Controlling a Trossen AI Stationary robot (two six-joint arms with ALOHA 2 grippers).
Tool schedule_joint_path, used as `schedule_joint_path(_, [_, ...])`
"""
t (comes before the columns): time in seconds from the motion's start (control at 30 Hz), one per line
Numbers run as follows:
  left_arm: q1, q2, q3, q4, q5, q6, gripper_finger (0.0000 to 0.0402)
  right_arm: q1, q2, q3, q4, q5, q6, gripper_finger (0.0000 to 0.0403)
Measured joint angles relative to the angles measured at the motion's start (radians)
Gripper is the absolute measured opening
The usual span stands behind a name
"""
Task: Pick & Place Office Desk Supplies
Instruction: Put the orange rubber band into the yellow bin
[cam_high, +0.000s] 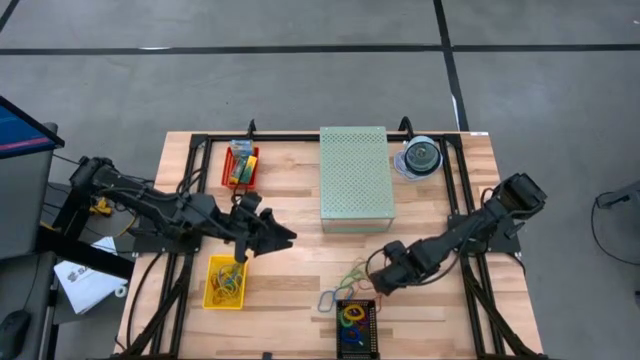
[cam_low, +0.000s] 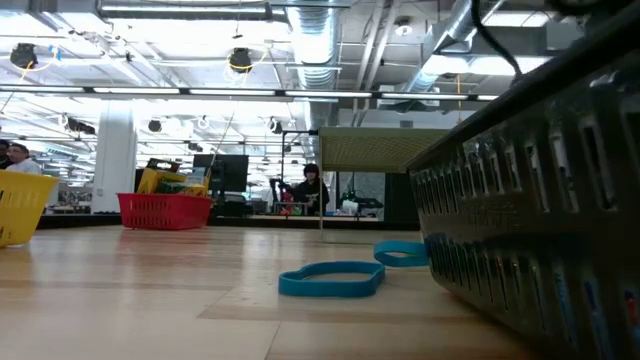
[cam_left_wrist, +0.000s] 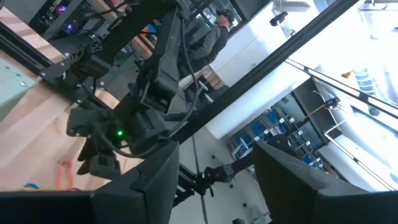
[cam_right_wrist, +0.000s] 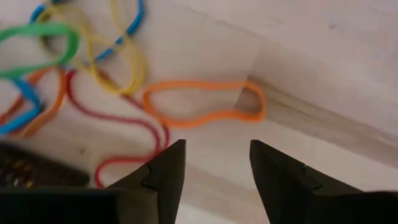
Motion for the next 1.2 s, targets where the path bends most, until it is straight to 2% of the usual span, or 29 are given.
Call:
schedule_joint_path(0.23, [0.000,0.000,0.000,0.001,0.000,-0.001,0.0196,-0.010,-0.035,-0.091,0.026,0.034,0.088,0.0171])
schedule_joint_path(0.4, [0.000,0.000,0.000,0.001,0.000,0.000,0.0195,-0.010,-0.037,-0.145,0.121,0.030,0.094,0.0168])
schedule_joint_path(0.57, [0.000,0.000,0.000,0.001,0.000,0.000,0.0196,-0.008,-0.035,-0.165,0.144,0.047,0.104,0.0154])
schedule_joint_path(0.73, [0.000,0.000,0.000,0.001,-0.001,0.001,0.0191,-0.011,-0.034,-0.168,0.135,0.050,0.092,0.0115])
schedule_joint_path(0.97, [0.000,0.000,0.000,0.001,-0.001,0.002,0.0191,0.012,-0.032,-0.170,0.128,0.074,0.073,0.0017])
schedule_joint_path(1.2, [0.000,0.000,0.000,-0.001,-0.001,0.002,0.0187,0.040,-0.047,-0.146,0.157,0.122,0.064,0.0003])
